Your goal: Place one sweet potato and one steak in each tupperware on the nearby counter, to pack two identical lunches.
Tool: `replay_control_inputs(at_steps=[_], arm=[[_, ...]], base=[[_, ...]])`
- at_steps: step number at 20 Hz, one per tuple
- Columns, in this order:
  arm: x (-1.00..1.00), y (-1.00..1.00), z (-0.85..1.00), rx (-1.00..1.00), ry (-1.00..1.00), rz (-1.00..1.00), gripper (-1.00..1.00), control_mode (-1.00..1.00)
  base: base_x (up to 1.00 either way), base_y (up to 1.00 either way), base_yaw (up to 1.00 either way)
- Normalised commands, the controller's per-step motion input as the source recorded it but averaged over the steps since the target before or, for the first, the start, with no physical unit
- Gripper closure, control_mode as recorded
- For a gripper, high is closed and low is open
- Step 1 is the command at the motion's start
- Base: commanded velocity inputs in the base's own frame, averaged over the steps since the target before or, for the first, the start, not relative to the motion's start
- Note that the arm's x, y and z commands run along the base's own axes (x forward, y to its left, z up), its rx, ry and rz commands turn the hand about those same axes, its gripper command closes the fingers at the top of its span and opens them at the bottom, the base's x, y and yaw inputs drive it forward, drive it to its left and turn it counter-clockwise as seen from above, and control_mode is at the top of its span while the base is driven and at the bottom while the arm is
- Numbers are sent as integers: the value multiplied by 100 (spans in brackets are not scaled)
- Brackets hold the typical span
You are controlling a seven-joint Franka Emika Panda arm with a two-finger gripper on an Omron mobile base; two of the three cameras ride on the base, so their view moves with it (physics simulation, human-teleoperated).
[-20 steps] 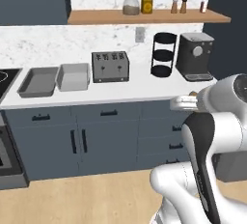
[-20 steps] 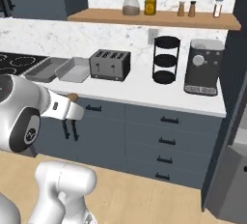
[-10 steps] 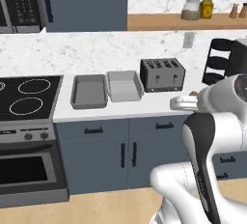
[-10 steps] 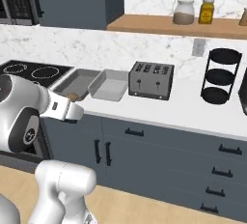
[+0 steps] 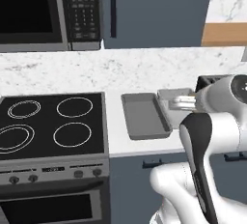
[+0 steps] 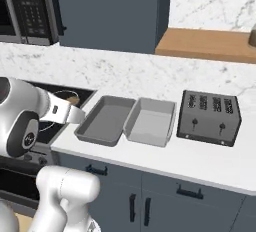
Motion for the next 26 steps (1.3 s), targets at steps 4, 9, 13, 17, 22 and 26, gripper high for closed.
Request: replay_control_inputs(at_steps=[4,9,13,17,22,26], arm=[[0,0,0,0,0,0,100,100],[45,3,-66,-3,4,1,100,-100],[63,5,-100,-7,15,0,100,-100],[70,-4,-91,-1,15,1,100,-100],[43,-19,-69,8,10,10,100,-100],[37,-7,-52,4,8,9,100,-100]], base=[[100,35,7],[16,0,1],[0,0,0],[0,0,0],[0,0,0],[0,0,0]])
